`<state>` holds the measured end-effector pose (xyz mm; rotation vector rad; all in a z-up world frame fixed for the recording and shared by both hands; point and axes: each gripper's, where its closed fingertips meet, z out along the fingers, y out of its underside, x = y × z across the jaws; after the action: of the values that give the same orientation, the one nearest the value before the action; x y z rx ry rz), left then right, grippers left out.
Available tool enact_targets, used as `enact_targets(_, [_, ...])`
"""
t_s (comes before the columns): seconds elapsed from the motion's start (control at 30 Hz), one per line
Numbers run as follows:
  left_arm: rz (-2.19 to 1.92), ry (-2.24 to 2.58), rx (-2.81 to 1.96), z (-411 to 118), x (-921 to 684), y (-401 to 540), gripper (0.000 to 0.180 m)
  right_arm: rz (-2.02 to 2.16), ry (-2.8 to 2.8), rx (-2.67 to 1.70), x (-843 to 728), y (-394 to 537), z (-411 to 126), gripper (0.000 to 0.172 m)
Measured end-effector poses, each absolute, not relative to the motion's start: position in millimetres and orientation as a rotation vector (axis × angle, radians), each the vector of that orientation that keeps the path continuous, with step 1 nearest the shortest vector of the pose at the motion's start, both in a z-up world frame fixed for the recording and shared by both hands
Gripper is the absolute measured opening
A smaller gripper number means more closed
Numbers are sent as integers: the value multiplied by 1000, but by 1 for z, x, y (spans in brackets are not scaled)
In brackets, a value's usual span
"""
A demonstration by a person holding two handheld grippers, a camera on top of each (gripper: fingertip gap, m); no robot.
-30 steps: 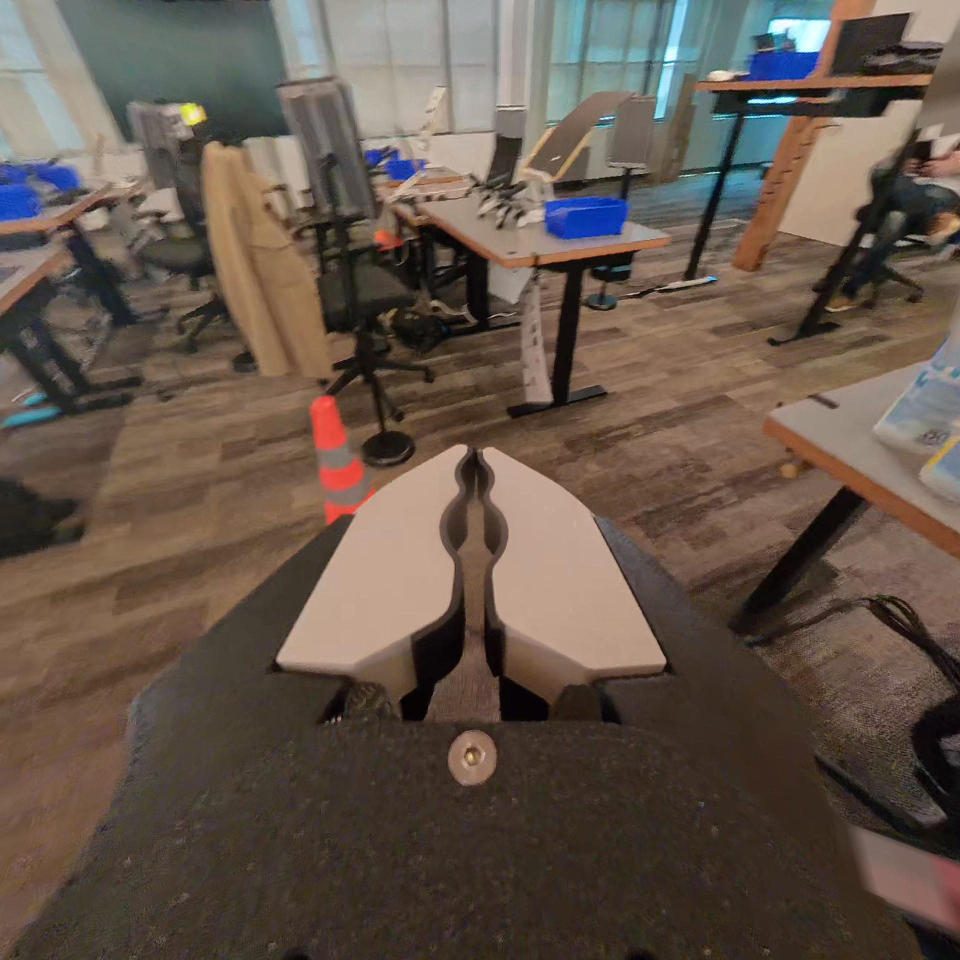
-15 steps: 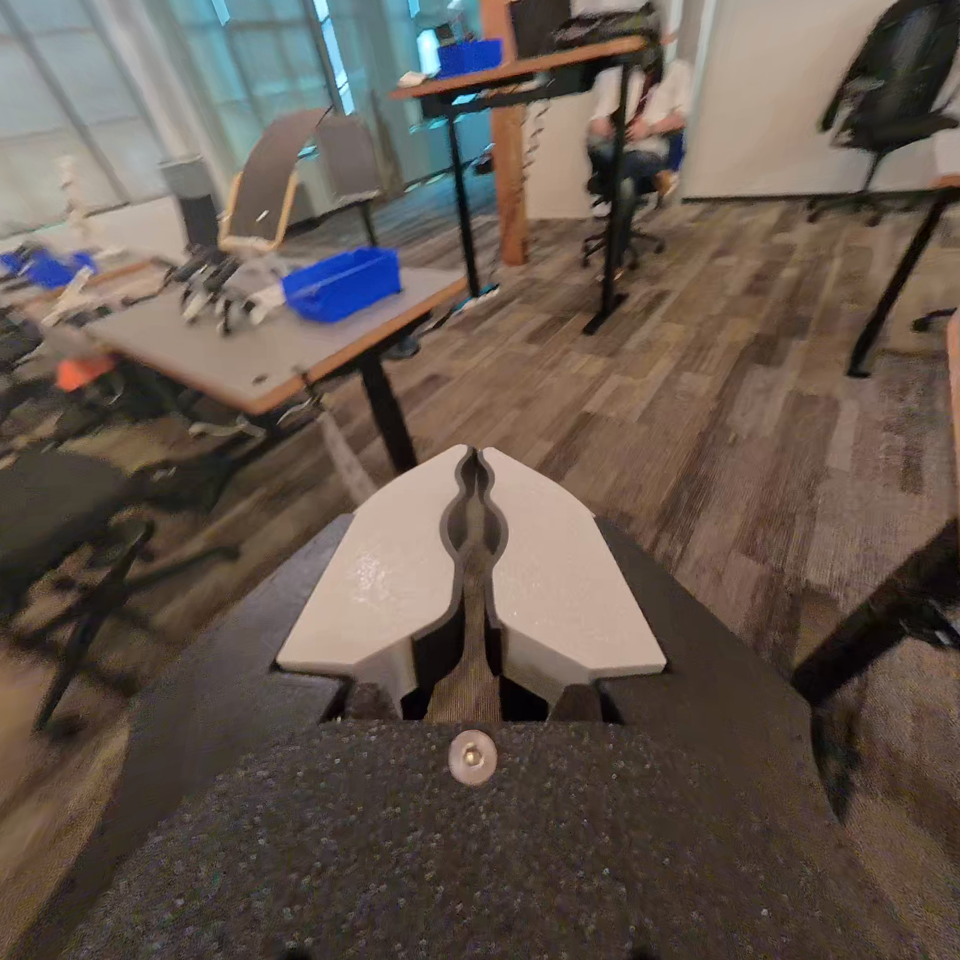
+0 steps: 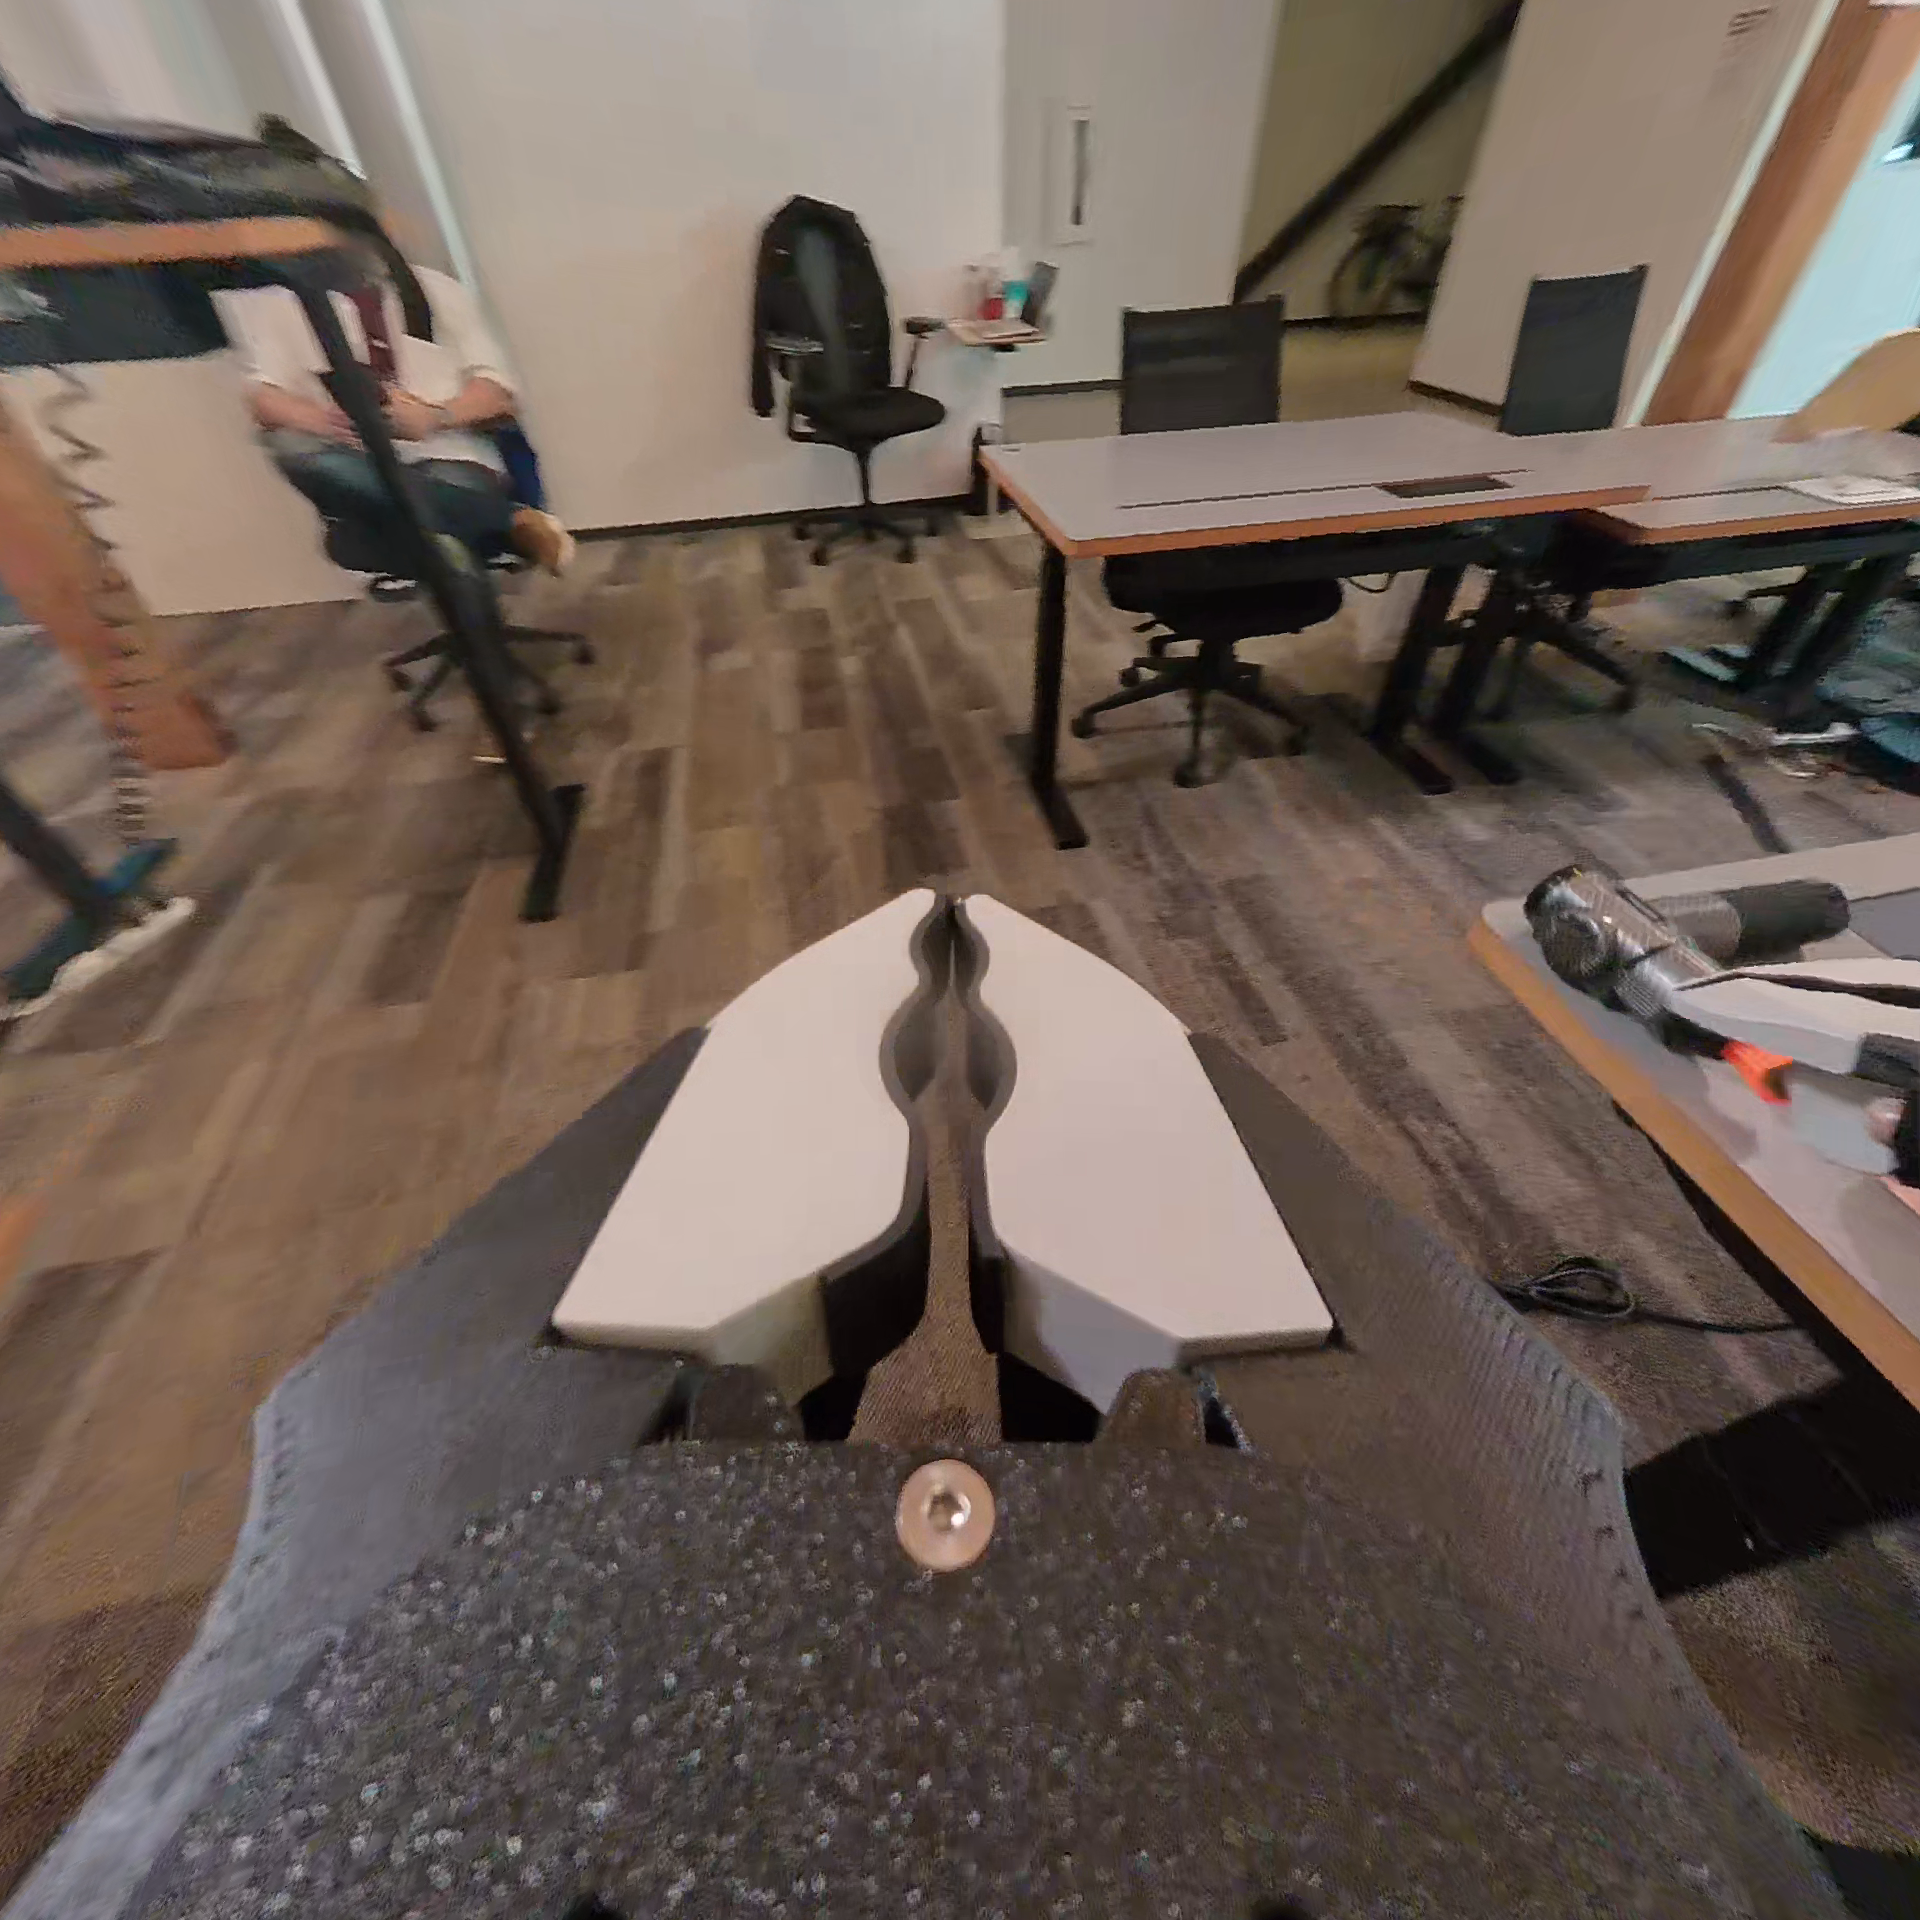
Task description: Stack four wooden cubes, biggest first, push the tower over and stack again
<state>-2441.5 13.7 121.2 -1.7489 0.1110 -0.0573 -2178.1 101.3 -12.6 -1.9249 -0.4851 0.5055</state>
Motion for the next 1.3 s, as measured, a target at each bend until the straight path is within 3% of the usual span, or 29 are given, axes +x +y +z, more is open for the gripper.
enact_targets(0.17, [-159, 259, -1796, 83, -2420, 224, 0, 434, -120, -1964, -2146, 299, -36, 0])
enact_targets(0.27, [-242, 514, -1781, 100, -2371, 349, 0, 318, -36, -1959, -2097, 380, -13, 0])
enact_targets(0.43, [-411, 768, -1715, 104, -2271, 533, 0, 322, 138, -1943, -2009, 431, -6, 0])
enact_targets(0.63, [-701, 1228, -1611, 4, -2079, 688, 0, 187, 391, -1981, -1960, 443, -67, 0])
enact_targets(0.73, [-893, 1388, -1468, -23, -1953, 735, 0, 66, 618, -1960, -1927, 455, -80, 0])
enact_targets(0.87, [-1108, 1449, -1356, 17, -1840, 757, 0, -117, 840, -1888, -1893, 467, -54, 0])
enact_targets(1.3, [-1313, 1586, -1204, 60, -1727, 770, 0, -456, 1024, -1721, -1823, 485, 3, 0])
